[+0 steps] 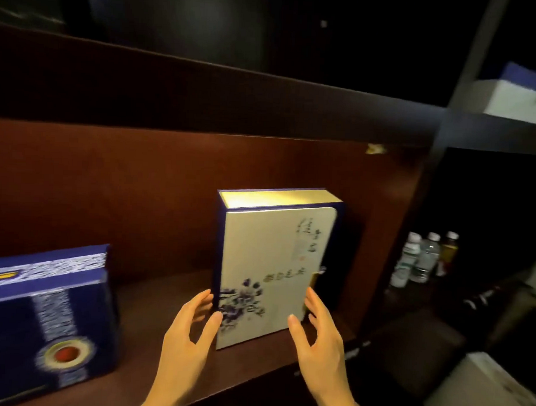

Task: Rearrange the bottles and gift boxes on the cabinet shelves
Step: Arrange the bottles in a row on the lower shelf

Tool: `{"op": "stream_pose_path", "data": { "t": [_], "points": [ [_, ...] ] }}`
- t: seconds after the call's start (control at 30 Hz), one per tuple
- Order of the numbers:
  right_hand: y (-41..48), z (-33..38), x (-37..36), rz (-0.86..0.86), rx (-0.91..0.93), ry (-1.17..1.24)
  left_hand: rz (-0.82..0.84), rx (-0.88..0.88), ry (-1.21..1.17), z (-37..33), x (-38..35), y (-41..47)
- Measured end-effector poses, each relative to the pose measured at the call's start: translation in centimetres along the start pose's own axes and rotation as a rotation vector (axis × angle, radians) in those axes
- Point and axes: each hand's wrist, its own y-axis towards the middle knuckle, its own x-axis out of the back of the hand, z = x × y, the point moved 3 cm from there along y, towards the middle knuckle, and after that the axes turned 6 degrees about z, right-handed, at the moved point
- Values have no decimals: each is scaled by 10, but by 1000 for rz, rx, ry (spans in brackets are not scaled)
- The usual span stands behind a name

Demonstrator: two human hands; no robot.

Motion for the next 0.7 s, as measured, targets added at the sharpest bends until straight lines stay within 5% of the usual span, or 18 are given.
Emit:
{"op": "stream_pose_path", "data": {
  "t": [0.33, 0.7],
  "points": [
    [-14, -66, 183, -345, -145, -110, 393, -49, -132, -38, -213, 25],
    [-11, -119, 295, -560, -171, -132, 561, -77, -200, -71, -372, 42]
  ]
}}
